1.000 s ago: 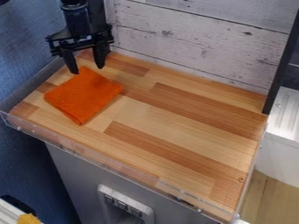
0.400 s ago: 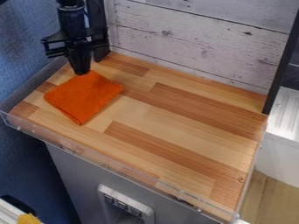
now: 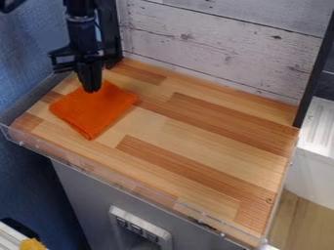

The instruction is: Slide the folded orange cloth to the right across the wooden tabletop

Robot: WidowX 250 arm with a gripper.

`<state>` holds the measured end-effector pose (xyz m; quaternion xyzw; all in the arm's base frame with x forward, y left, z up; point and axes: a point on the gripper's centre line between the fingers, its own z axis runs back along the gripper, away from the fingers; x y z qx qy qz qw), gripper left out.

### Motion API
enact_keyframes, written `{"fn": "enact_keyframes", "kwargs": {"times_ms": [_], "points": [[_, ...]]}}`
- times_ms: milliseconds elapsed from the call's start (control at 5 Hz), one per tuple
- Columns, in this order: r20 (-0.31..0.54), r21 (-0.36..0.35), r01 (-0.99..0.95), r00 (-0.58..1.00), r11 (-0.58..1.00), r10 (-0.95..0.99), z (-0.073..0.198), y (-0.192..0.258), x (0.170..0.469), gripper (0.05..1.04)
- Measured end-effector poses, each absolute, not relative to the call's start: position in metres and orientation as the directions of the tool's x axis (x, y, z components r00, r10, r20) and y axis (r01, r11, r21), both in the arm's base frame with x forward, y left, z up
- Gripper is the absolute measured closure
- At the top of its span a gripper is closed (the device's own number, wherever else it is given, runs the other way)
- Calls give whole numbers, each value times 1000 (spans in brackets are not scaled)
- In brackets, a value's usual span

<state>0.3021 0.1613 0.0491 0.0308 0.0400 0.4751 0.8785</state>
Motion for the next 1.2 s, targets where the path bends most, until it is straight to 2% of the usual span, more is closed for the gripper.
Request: {"fn": "enact_keyframes", "kwargs": {"times_ms": [400,600,800,1200], "points": [[-117,58,-831,544,553,831,27,161,307,1022],[-129,11,-840,537,543,834,18,160,311,1022],[-136,-47,-836,547,546,826,11,160,316,1021],[-82,-154,-701,711,696,698,9,141,333,1022]]}}
